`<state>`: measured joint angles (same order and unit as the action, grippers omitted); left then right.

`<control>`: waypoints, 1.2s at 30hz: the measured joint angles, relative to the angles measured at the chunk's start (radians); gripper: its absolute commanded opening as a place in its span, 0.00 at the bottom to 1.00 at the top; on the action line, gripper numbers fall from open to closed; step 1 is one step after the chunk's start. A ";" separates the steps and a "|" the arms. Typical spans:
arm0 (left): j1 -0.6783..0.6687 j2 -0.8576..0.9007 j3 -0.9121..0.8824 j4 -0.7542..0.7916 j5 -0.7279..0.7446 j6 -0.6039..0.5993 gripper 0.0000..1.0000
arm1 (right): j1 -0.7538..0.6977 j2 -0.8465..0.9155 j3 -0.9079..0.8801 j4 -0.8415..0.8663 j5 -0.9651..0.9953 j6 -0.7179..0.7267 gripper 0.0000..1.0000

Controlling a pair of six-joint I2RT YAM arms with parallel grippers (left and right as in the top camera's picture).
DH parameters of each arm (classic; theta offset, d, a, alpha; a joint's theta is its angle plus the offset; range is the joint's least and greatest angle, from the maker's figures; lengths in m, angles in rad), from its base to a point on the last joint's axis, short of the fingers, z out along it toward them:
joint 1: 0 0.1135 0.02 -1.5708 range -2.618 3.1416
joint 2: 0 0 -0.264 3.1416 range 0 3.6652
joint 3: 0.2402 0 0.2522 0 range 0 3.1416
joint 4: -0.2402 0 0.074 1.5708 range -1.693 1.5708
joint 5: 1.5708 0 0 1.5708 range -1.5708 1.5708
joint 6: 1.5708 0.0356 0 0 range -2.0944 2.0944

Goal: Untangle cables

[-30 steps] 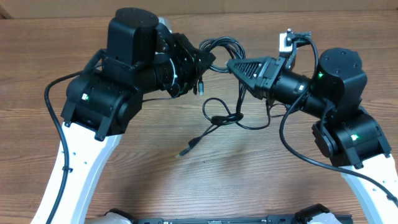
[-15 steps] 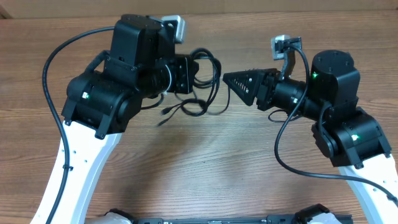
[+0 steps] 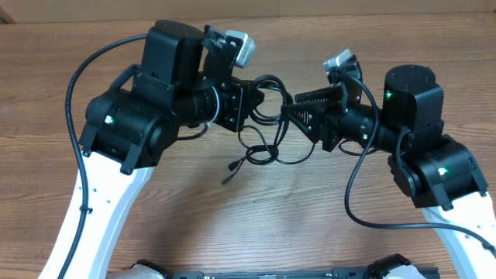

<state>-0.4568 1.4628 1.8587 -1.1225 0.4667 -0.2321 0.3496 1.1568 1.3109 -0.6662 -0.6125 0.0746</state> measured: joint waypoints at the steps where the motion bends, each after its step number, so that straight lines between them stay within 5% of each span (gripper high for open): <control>1: -0.006 0.000 0.000 0.000 0.002 0.000 0.04 | 0.000 0.000 0.000 0.000 0.001 -0.005 0.22; 3: -0.026 0.000 0.000 0.005 0.002 0.000 0.04 | 0.000 0.000 0.000 0.000 0.000 -0.016 0.04; 10: -0.042 0.002 0.000 -0.027 -0.085 -0.094 0.04 | 0.000 0.000 0.000 -0.010 -0.005 0.009 0.04; 19: -0.054 0.003 0.000 -0.140 -0.393 -0.532 0.05 | 0.006 -0.005 0.000 -0.001 -0.154 -0.007 0.04; 26: -0.052 0.003 0.001 -0.190 -0.443 -0.608 0.04 | 0.008 -0.051 0.000 -0.033 -0.142 -0.004 0.04; 31: -0.041 0.004 0.000 -0.236 -0.532 -0.665 0.04 | 0.005 -0.085 0.000 -0.052 0.022 0.154 0.04; 32: -0.038 0.004 0.000 -0.237 -0.535 -0.673 0.04 | 0.005 -0.085 0.000 -0.054 0.055 0.182 0.06; 34: -0.032 0.004 0.000 -0.229 -0.547 -0.676 0.04 | 0.005 -0.085 0.000 -0.059 0.098 0.219 0.43; 36: -0.032 0.004 0.000 -0.203 -0.540 -0.605 0.04 | 0.005 -0.085 0.000 -0.085 0.119 0.209 0.61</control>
<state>-0.4885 1.4670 1.8591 -1.3251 -0.0731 -0.8368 0.3550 1.0714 1.3109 -0.7513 -0.4931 0.2836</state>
